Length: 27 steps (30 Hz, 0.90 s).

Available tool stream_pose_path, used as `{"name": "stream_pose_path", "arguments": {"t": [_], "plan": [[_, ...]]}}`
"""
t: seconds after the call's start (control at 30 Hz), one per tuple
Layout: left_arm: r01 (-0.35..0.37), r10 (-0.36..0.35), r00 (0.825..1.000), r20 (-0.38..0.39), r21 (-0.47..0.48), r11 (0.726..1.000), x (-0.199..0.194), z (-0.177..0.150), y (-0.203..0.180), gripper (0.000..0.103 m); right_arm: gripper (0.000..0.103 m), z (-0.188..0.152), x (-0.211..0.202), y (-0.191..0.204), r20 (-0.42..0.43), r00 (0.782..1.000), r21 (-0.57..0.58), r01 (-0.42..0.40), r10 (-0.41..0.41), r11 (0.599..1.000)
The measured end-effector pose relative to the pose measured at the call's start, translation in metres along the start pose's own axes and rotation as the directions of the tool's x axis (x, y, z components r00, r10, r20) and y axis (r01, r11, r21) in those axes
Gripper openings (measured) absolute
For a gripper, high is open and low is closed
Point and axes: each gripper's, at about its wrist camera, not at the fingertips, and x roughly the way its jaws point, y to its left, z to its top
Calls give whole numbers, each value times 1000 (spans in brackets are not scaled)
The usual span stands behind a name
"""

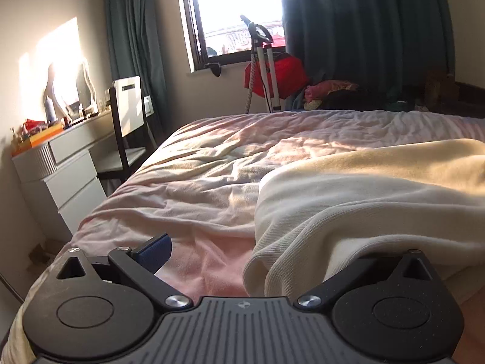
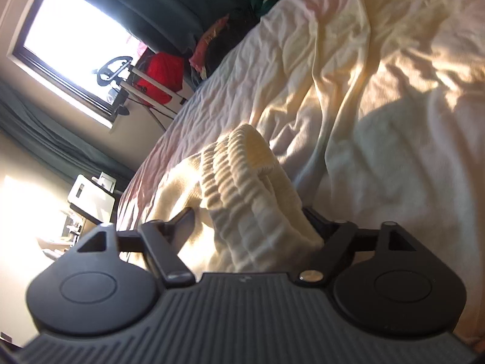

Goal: Fold clothes

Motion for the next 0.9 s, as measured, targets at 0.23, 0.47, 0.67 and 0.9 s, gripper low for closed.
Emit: {"name": "stream_pose_path", "arguments": {"t": [0.23, 0.47, 0.67, 0.9], "plan": [[37, -53, 992, -111, -144, 989, 11, -5, 16, 103, 83, -14, 21, -3, -97, 994, 0, 55, -55, 998], [16, -36, 991, -127, -154, 988, 16, -4, 18, 103, 83, -13, -3, 18, -46, 966, -27, -254, 253, 967], [18, -44, 989, -138, -183, 983, 19, -3, 19, 103, 83, -17, 0, 13, -55, 999, -63, -3, 0, 998], [28, -55, 989, -137, -187, 982, 19, -3, 19, 103, 81, -10, -40, 19, 227, 969, -134, 126, -94, 983]]}}
